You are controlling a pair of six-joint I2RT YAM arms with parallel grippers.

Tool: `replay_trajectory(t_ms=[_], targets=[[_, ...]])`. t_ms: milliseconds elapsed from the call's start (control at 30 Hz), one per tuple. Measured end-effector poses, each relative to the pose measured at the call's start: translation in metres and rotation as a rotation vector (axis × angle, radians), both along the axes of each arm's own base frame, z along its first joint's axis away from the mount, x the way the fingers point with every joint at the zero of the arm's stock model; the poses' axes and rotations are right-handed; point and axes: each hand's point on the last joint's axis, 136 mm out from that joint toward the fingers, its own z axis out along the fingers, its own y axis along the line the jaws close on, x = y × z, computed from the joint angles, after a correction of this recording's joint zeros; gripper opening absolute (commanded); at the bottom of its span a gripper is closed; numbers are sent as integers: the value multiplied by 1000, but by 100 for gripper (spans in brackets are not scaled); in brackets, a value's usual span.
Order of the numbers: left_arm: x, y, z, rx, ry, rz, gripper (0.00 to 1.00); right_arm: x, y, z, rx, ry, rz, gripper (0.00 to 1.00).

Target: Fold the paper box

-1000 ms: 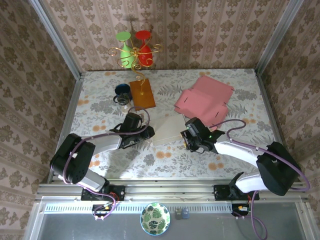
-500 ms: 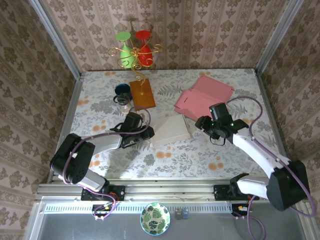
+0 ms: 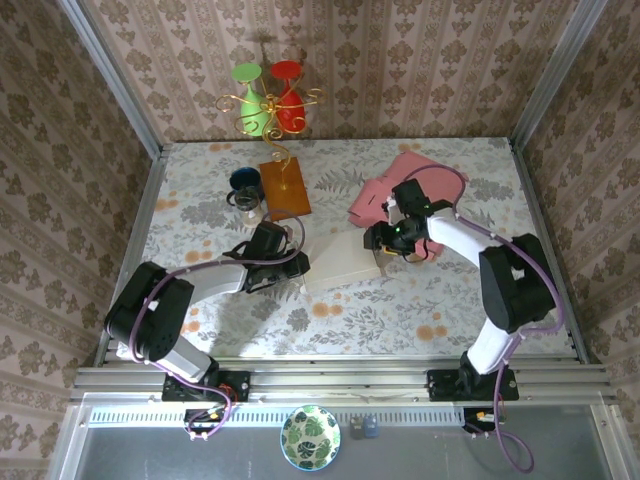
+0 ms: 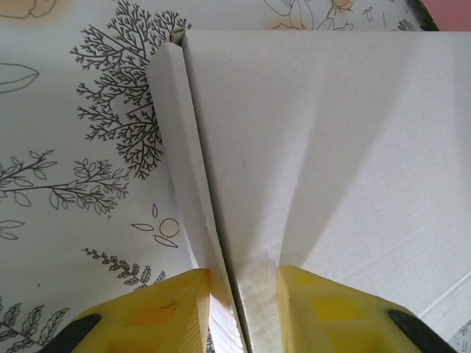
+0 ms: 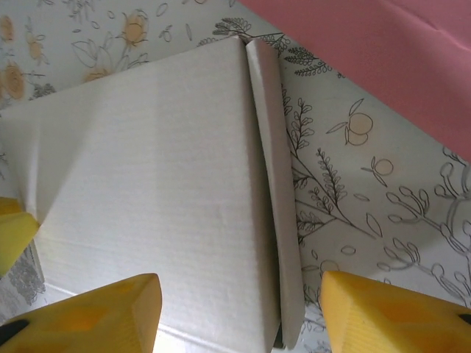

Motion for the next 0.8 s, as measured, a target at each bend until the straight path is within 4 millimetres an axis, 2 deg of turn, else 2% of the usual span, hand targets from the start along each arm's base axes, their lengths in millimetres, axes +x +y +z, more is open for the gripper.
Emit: replay_trajectory(t_ms=[233,433,700,800], targets=[[0,0,0,5,-1,-4,29,-2,4,-28,1,69,41,48],[0,1,0,6,0,-4,29,-4,6,-30,10,73,60,34],[0,0,-1,9,2,-5,29,-5,8,-31,21,81,63,27],[0,0,-1,9,2,-7,26,-5,8,-32,27,82,62,24]])
